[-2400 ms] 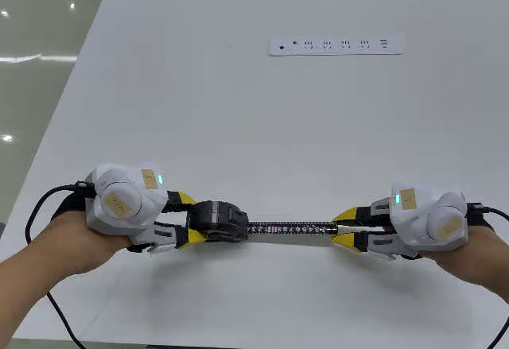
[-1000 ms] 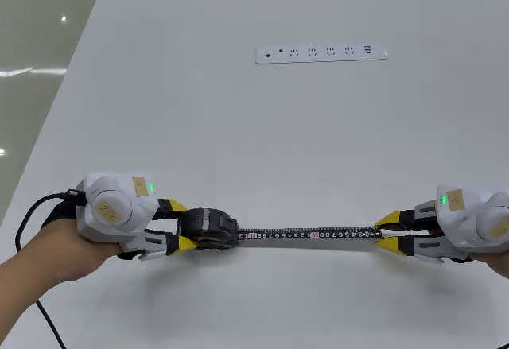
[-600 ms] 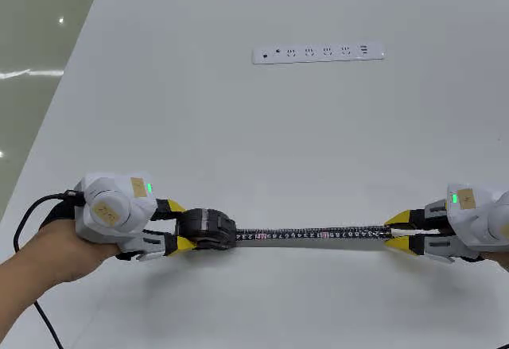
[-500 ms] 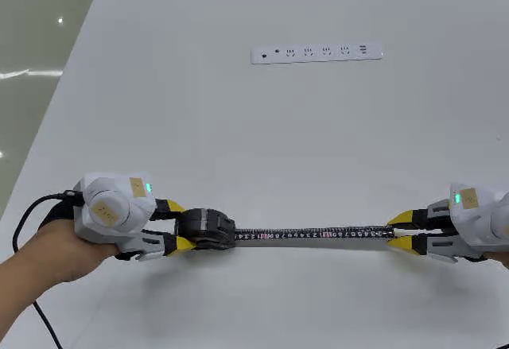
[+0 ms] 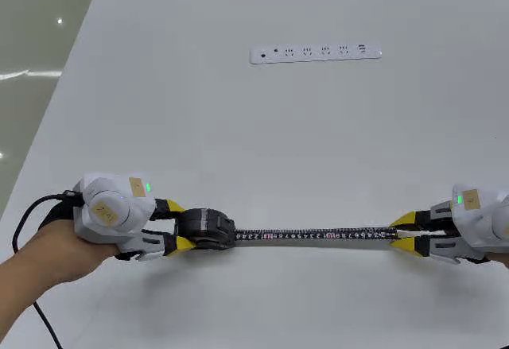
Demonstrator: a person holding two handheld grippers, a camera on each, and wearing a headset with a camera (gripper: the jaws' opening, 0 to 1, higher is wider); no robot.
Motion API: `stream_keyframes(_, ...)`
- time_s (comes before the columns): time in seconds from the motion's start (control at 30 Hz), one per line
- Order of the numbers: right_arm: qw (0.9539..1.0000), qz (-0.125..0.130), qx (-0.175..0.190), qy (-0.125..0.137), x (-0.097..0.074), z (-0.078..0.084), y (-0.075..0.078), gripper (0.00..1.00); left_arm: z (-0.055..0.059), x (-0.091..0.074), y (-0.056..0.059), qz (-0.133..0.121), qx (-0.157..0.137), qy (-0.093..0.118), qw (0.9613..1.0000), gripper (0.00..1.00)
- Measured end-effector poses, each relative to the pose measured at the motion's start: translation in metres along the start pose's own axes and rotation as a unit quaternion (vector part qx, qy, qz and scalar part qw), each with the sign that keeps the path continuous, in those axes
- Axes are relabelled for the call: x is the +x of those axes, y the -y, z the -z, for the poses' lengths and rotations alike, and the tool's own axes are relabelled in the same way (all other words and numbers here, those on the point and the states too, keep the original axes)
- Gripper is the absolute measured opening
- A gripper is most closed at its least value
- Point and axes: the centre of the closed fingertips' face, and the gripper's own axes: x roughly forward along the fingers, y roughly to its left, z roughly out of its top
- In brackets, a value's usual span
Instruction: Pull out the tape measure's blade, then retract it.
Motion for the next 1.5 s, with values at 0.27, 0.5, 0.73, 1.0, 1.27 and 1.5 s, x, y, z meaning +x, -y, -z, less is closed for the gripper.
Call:
stream_keyframes(0.27,1.0000,-0.001,-0.001,0.000,-0.0006,-0.0006,0.0003,0.10,-0.0001,-0.0001,0.0004,0.000,-0.001,0.001,1.0000,0.26)
stream_keyframes(0.5,1.0000,-0.001,-0.001,0.000,-0.0003,0.0004,0.0004,0.10,-0.0004,0.0000,0.0004,0.000,-0.001,0.001,1.0000,0.26)
stream_keyframes(0.73,0.9999,-0.010,-0.004,-0.011,0.0053,0.0061,-0.0033,0.10,-0.0012,0.0002,0.0008,-0.002,-0.004,0.002,1.0000,0.26)
stream_keyframes(1.0,0.9999,-0.013,0.005,-0.009,0.0016,0.0049,0.0007,0.11,-0.0014,0.0004,0.0006,-0.003,-0.005,0.001,1.0000,0.27)
stream_keyframes(1.27,0.9998,-0.018,0.006,-0.012,0.0021,0.0054,-0.0011,0.13,-0.0007,0.0008,-0.0006,-0.006,-0.010,-0.002,0.9999,0.27)
stream_keyframes(1.5,0.9997,-0.016,0.018,-0.008,-0.0007,0.0045,-0.0062,0.14,-0.0010,0.0002,0.0019,-0.011,-0.008,-0.002,0.9999,0.29)
